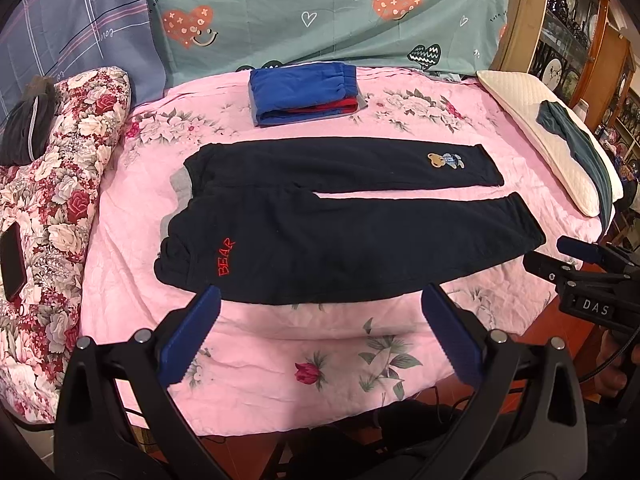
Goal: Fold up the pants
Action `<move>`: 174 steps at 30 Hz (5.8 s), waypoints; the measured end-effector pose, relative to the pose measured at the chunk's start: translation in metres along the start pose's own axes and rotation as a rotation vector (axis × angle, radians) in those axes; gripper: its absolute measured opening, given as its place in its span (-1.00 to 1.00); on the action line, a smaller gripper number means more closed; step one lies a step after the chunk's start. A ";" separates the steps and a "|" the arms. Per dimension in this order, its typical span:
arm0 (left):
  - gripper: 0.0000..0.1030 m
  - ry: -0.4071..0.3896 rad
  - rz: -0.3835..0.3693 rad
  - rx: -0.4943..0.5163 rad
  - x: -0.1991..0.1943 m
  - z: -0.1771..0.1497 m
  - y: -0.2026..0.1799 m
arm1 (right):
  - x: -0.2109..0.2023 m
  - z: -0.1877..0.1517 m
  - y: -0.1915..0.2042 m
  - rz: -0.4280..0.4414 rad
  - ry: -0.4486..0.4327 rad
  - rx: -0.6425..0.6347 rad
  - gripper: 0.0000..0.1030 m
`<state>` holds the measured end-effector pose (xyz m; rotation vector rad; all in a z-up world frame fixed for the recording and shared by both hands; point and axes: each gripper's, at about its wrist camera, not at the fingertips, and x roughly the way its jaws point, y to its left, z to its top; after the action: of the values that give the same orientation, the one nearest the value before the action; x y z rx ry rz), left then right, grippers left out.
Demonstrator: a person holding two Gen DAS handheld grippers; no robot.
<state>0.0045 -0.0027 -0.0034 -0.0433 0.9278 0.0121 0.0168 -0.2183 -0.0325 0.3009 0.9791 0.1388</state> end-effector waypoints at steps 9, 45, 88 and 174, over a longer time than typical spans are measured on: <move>0.96 0.001 0.002 -0.001 0.001 -0.001 -0.001 | 0.001 0.000 0.001 -0.002 0.003 0.000 0.49; 0.96 0.008 -0.001 0.004 0.005 -0.002 -0.003 | 0.003 -0.001 0.001 -0.003 0.009 0.000 0.49; 0.96 0.103 0.047 -0.148 0.139 0.131 0.216 | 0.172 0.184 0.054 0.310 0.068 -0.430 0.48; 0.52 -0.106 -0.368 -0.321 0.145 -0.053 0.230 | 0.204 0.175 0.367 0.732 0.475 -0.763 -0.99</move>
<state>0.0428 0.2241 -0.1588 -0.5062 0.7941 -0.1760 0.2822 0.1482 0.0109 -0.1050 1.1652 1.2652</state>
